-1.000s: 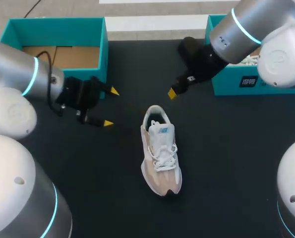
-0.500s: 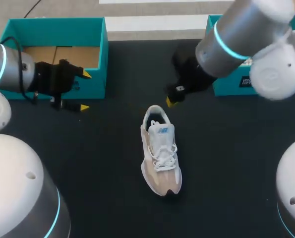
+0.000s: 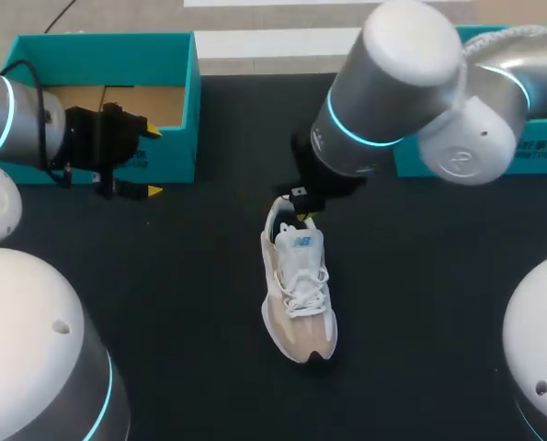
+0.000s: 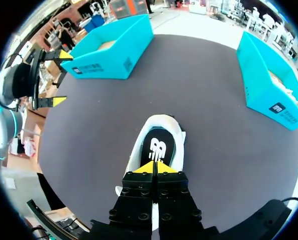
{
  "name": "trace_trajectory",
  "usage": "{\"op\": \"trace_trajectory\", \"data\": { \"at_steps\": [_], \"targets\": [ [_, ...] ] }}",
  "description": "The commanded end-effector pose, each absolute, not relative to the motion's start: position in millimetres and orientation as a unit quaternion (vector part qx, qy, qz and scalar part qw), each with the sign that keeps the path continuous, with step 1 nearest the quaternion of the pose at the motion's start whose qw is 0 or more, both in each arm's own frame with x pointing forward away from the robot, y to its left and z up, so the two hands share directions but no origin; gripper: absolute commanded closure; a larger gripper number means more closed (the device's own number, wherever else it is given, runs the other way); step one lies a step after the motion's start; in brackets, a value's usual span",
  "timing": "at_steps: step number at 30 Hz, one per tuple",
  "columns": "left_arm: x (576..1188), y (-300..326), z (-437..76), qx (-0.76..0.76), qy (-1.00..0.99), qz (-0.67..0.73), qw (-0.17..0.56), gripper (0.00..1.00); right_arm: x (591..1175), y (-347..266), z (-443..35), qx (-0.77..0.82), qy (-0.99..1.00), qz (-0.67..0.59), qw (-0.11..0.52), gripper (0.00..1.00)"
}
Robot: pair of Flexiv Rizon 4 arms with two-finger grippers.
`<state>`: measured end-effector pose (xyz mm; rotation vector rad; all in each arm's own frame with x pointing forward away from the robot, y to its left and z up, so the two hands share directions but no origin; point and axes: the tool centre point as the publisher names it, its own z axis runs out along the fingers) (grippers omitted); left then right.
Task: Take the shoe out of the shoebox, open the shoe tongue, remove and reinsert the insole, then place the shoe into the shoebox
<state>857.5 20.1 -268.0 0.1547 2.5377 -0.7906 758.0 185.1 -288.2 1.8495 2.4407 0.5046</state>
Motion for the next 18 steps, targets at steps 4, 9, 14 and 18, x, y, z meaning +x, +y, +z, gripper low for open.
{"op": "trace_trajectory", "data": {
  "at_steps": [4, 9, 14, 18],
  "targets": [
    [857, 20, -268, 0.056, 0.926, -0.288, 0.238, 0.00, 757, 188, -288, 0.600, 0.785, 0.149, 0.039, 1.00],
    [857, 20, -268, 0.056, 0.926, -0.288, 0.238, 0.00, 761, 191, -300, 0.635, 0.758, 0.138, 0.046, 1.00],
    [857, 20, -268, 0.056, 0.926, -0.288, 0.238, 0.00, 765, 193, -306, 0.659, 0.737, 0.137, 0.055, 1.00],
    [857, 20, -268, 0.056, 0.926, -0.288, 0.238, 0.00, 770, 196, -309, 0.663, 0.733, 0.137, 0.057, 1.00]
  ]
}}
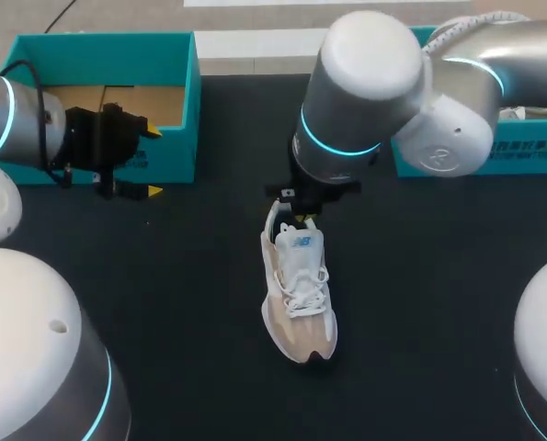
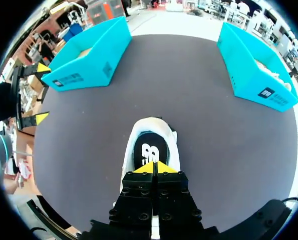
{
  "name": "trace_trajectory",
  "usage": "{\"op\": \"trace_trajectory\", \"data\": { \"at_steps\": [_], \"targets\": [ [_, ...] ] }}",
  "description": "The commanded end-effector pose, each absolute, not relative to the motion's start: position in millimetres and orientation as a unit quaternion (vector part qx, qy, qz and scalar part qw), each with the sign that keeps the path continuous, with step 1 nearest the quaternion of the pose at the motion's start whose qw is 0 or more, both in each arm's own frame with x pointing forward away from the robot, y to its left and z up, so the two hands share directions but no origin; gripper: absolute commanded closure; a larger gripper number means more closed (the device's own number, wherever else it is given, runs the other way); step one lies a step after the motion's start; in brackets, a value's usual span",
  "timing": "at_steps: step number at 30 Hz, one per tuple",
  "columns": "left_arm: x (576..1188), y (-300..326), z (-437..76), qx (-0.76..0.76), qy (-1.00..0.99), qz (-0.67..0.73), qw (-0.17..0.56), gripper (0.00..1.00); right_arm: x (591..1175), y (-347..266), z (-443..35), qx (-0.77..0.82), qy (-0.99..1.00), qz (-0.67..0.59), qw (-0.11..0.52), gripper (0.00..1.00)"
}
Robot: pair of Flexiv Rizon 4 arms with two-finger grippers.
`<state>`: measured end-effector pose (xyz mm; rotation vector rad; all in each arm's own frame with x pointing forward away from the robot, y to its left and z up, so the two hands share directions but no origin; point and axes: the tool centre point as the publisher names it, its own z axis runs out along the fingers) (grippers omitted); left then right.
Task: Take the shoe out of the shoebox, open the shoe tongue, remove and reinsert the insole, then place the shoe into the shoebox
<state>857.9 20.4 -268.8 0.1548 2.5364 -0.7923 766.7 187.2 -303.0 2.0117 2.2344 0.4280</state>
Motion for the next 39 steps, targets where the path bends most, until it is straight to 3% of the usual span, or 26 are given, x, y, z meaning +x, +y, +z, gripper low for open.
{"op": "trace_trajectory", "data": {
  "at_steps": [1, 6, 17, 39],
  "targets": [
    [857, 20, -268, 0.056, 0.926, -0.288, 0.238, 0.00, 772, 197, -310, 0.664, 0.733, 0.138, 0.057, 1.00],
    [867, 17, -222, 0.119, 0.909, -0.350, 0.190, 0.00, 774, 200, -313, 0.660, 0.737, 0.137, 0.051, 1.00],
    [856, 19, -208, 0.204, 0.900, -0.365, 0.123, 0.00, 767, 206, -323, 0.660, 0.740, 0.123, 0.034, 1.00],
    [849, 16, -209, 0.204, 0.914, -0.341, 0.084, 0.00, 763, 218, -345, 0.652, 0.752, 0.097, 0.010, 1.00]
  ]
}}
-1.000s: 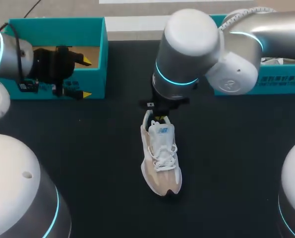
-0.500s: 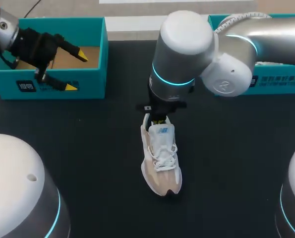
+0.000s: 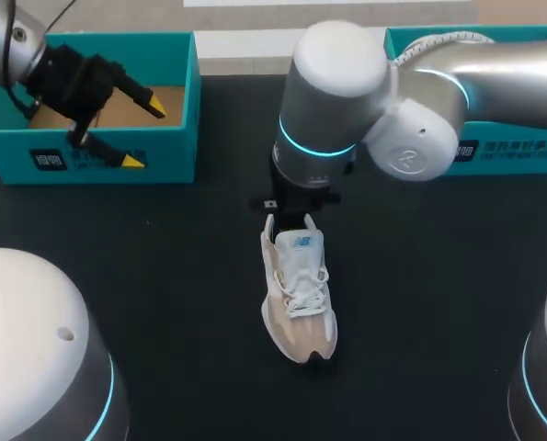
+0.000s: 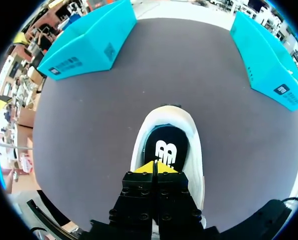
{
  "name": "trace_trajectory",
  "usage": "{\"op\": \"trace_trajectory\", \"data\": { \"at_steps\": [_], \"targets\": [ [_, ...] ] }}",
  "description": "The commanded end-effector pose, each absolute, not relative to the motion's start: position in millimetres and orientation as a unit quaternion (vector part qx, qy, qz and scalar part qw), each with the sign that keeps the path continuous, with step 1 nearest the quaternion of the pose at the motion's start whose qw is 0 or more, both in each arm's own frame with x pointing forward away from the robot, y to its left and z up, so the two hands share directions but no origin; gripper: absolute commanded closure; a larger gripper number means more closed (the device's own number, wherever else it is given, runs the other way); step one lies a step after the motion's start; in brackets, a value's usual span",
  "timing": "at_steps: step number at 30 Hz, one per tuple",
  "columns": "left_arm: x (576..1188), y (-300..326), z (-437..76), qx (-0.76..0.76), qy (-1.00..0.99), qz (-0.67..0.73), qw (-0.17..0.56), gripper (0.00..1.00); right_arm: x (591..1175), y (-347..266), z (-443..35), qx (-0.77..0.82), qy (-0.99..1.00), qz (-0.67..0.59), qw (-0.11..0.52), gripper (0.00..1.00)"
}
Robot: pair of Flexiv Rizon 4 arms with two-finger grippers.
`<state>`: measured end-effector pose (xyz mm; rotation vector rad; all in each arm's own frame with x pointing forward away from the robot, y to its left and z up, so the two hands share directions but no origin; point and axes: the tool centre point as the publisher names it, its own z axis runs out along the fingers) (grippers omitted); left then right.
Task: Take the shoe out of the shoebox, open the shoe tongue, remove and reinsert the insole, then place the shoe into the shoebox
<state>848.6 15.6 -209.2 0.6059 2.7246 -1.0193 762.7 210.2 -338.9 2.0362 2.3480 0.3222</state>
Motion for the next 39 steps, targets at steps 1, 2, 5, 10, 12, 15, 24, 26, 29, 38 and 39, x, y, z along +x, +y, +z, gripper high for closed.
{"op": "trace_trajectory", "data": {
  "at_steps": [1, 2, 5, 10, 12, 15, 24, 26, 29, 38, 39],
  "targets": [
    [849, 16, -209, 0.204, 0.914, -0.341, 0.084, 0.00, 762, 219, -346, 0.652, 0.752, 0.097, 0.008, 1.00],
    [849, 16, -209, 0.204, 0.914, -0.341, 0.084, 0.00, 760, 220, -348, 0.652, 0.752, 0.094, 0.006, 1.00],
    [849, 16, -209, 0.204, 0.914, -0.341, 0.084, 0.00, 757, 221, -351, 0.652, 0.753, 0.087, 0.001, 1.00],
    [849, 16, -209, 0.204, 0.914, -0.341, 0.084, 0.00, 754, 223, -357, 0.654, 0.753, 0.074, -0.007, 1.00],
    [849, 16, -209, 0.204, 0.914, -0.341, 0.084, 0.00, 753, 224, -359, 0.651, 0.756, 0.065, -0.008, 1.00],
    [849, 16, -209, 0.204, 0.914, -0.341, 0.084, 0.00, 752, 224, -361, 0.652, 0.756, 0.061, -0.009, 1.00],
    [849, 16, -209, 0.204, 0.914, -0.341, 0.084, 0.00, 750, 219, -370, 0.653, 0.756, 0.043, -0.011, 1.00],
    [849, 16, -209, 0.204, 0.914, -0.341, 0.084, 0.00, 750, 218, -373, 0.654, 0.755, 0.042, -0.010, 1.00],
    [849, 16, -209, 0.204, 0.914, -0.341, 0.084, 0.00, 751, 216, -376, 0.662, 0.748, 0.039, 0.001, 1.00],
    [849, 16, -209, 0.204, 0.914, -0.341, 0.084, 0.00, 754, 214, -387, 0.665, 0.746, 0.031, 0.007, 1.00],
    [849, 16, -209, 0.204, 0.914, -0.341, 0.084, 0.00, 754, 211, -387, 0.667, 0.744, 0.031, 0.011, 1.00]
  ]
}}
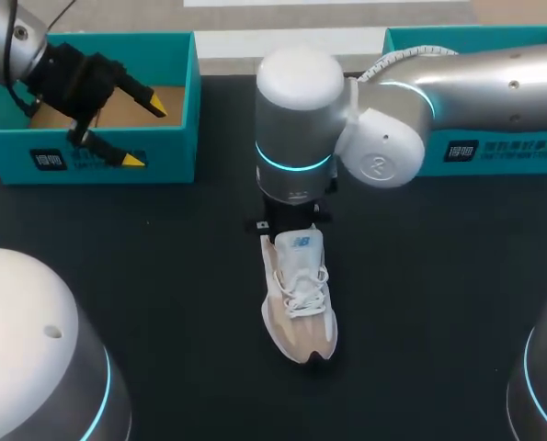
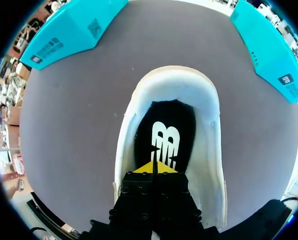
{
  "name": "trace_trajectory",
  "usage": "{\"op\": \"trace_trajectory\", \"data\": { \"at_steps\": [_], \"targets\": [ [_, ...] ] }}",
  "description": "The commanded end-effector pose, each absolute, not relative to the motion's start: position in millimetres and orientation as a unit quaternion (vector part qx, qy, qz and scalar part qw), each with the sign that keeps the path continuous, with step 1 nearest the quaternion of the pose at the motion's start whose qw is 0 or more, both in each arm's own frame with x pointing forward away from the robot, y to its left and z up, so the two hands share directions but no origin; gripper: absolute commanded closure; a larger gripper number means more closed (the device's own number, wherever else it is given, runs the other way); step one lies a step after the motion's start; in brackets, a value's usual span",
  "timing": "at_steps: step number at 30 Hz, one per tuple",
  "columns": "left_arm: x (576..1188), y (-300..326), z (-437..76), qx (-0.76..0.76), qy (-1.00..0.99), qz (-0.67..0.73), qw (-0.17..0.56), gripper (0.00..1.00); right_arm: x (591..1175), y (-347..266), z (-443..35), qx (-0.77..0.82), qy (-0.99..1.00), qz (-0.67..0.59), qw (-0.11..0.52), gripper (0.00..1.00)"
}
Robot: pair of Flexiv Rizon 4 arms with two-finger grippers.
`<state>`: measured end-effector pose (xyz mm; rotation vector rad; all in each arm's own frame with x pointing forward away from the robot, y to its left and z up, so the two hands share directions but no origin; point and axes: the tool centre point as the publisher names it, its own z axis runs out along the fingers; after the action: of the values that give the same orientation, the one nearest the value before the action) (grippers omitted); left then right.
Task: Take the shoe out of the shoebox, open the shoe tongue, remove and reinsert the insole, then place the shoe into the shoebox
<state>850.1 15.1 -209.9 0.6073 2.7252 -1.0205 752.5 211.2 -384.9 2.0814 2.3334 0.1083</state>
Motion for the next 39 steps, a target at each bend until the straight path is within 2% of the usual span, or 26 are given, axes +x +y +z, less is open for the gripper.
{"op": "trace_trajectory", "data": {
  "at_steps": [1, 10, 19, 27, 39],
  "targets": [
    [849, 16, -209, 0.204, 0.914, -0.341, 0.084, 0.00, 754, 210, -385, 0.669, 0.743, 0.032, 0.013, 1.00],
    [849, 16, -209, 0.204, 0.914, -0.341, 0.084, 0.00, 775, 201, -368, 0.670, 0.739, 0.052, 0.052, 1.00],
    [849, 16, -209, 0.204, 0.914, -0.341, 0.084, 0.00, 797, 206, -385, 0.655, 0.751, 0.061, 0.056, 1.00],
    [849, 16, -209, 0.204, 0.914, -0.341, 0.084, 0.00, 795, 206, -401, 0.652, 0.755, 0.049, 0.042, 1.00],
    [849, 16, -209, 0.204, 0.914, -0.341, 0.084, 0.00, 791, 207, -380, 0.642, 0.762, 0.055, 0.066, 1.00]
  ]
}}
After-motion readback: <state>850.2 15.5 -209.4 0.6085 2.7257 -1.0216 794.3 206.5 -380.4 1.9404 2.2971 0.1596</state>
